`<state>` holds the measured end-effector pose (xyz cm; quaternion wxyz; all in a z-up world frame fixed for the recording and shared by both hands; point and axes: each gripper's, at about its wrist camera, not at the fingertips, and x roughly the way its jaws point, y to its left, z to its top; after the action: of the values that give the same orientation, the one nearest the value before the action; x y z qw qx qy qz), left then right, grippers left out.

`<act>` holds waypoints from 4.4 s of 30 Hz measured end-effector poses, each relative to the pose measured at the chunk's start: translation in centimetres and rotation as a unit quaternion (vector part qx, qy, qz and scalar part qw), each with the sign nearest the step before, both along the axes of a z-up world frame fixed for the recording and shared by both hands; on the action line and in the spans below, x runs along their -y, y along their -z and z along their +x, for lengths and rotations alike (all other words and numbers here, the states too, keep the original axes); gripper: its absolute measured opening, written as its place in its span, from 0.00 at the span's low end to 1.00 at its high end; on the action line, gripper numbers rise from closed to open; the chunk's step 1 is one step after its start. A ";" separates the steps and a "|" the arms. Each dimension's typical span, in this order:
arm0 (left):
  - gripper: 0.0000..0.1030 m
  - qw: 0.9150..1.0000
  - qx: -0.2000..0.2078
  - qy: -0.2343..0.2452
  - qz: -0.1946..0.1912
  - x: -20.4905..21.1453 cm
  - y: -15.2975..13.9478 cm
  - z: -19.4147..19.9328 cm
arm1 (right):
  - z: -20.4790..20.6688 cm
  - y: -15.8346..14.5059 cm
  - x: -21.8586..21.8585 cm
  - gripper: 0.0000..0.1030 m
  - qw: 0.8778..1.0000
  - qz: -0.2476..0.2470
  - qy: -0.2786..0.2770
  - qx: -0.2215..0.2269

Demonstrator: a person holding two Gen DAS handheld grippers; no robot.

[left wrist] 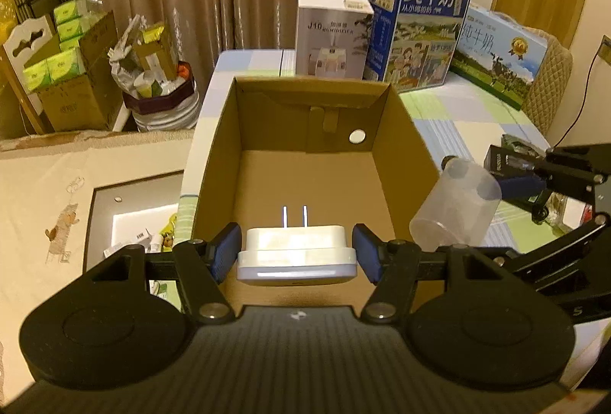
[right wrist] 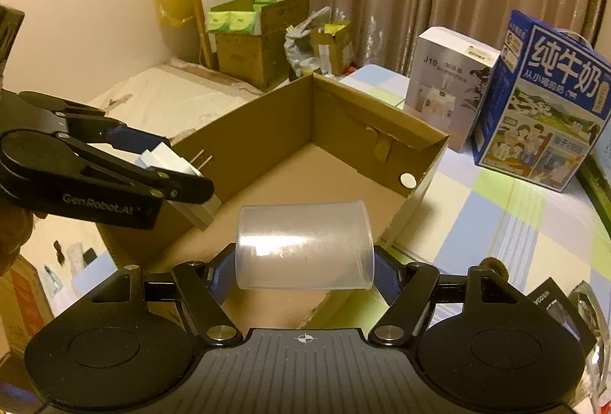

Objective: Organize objects
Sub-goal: 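Carry the adapter and cup with both tools over the cardboard box, then open both tools to drop the adapter and cup into the box, then move both tools back toward the remaining objects on the table, then grasp the cotton swab bag with the left tool while the right tool grasps the red figure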

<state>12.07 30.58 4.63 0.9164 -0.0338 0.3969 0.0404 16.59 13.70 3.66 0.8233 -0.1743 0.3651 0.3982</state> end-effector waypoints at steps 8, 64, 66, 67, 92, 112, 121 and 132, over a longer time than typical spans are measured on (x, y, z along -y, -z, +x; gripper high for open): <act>0.64 1.000 0.011 -0.021 -0.014 -1.1 0.4 -0.1 | 0.4 0.7 -0.6 0.67 1.000 -0.007 -0.005 -0.002; 0.99 0.992 0.087 0.063 -0.067 20.9 -4.2 -9.9 | -12.4 -3.2 30.9 0.71 0.944 0.125 0.305 -0.013; 0.99 0.991 0.083 0.074 -0.073 22.2 -3.9 -9.6 | -12.8 -3.3 32.3 0.71 0.939 0.124 0.321 -0.009; 0.99 0.991 0.082 0.078 -0.074 22.6 -3.7 -9.7 | -13.0 -3.3 33.1 0.71 0.937 0.124 0.326 -0.008; 0.98 0.983 0.062 0.162 -0.055 32.1 1.6 -3.3 | -8.8 -1.4 42.6 0.71 0.903 0.124 0.410 0.012; 0.86 0.966 0.031 0.254 -0.034 39.1 10.4 8.2 | 4.5 6.3 44.4 0.67 0.918 0.082 0.387 0.007; 0.86 0.961 0.036 0.273 -0.019 41.3 13.1 10.9 | 6.2 8.1 45.9 0.63 0.911 0.103 0.398 -0.027; 0.55 0.960 0.038 0.279 -0.005 42.5 14.0 12.6 | 7.8 8.4 44.9 0.63 0.916 0.099 0.388 -0.029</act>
<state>24.69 -11.88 -9.39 0.9056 0.0723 0.3556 -0.2198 24.35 -31.20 -4.70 0.9150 0.0749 0.3868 0.0868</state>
